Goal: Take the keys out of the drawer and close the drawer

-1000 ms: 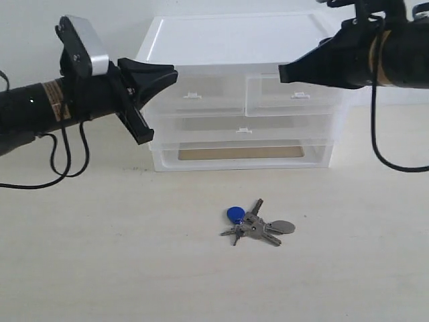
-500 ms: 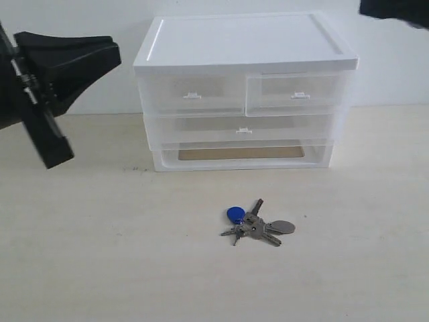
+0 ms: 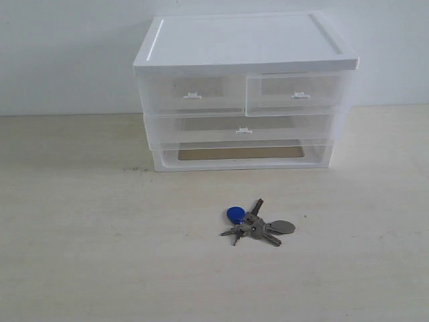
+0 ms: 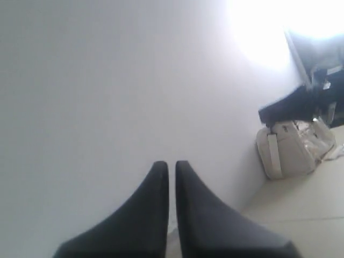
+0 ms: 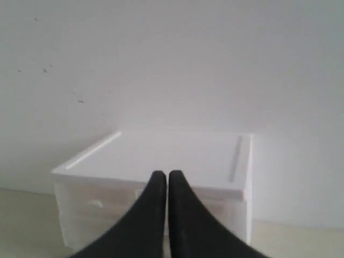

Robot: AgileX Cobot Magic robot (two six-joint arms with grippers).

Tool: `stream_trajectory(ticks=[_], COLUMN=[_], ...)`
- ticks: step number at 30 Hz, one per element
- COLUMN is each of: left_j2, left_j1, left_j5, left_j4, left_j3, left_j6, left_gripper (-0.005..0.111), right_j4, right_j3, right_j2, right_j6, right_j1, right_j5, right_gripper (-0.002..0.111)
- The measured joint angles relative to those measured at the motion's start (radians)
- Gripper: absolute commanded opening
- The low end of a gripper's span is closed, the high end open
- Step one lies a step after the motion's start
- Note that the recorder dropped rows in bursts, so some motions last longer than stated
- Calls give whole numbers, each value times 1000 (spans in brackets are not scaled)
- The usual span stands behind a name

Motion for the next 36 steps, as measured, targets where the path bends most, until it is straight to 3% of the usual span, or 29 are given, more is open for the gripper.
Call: stream_trajectory(ticks=[5,9,17,24,36], left_j2=[-204,-341,-530,-552,-553], left_j1=[0,0,0,0,0], left_j5=[24,101,265,366,395], left_j4=[-8,-8,-4,2,2], left_j3=[42,67,130,194,205], left_j6=[-55,-66,-126,-128,-128], left_gripper=[4,4,4,4,4], right_j4=[0,2,6,3,11], right_j3=[42,17,-251,-510,-605], right_j2=[159,423,892,1117,1271], right_j6=[44,50,-17,-95,-170], right_j1=[0,0,0,-60,-161], right_j5=[85,152,228,35,-50], right_gripper=[0,0,0,0,0])
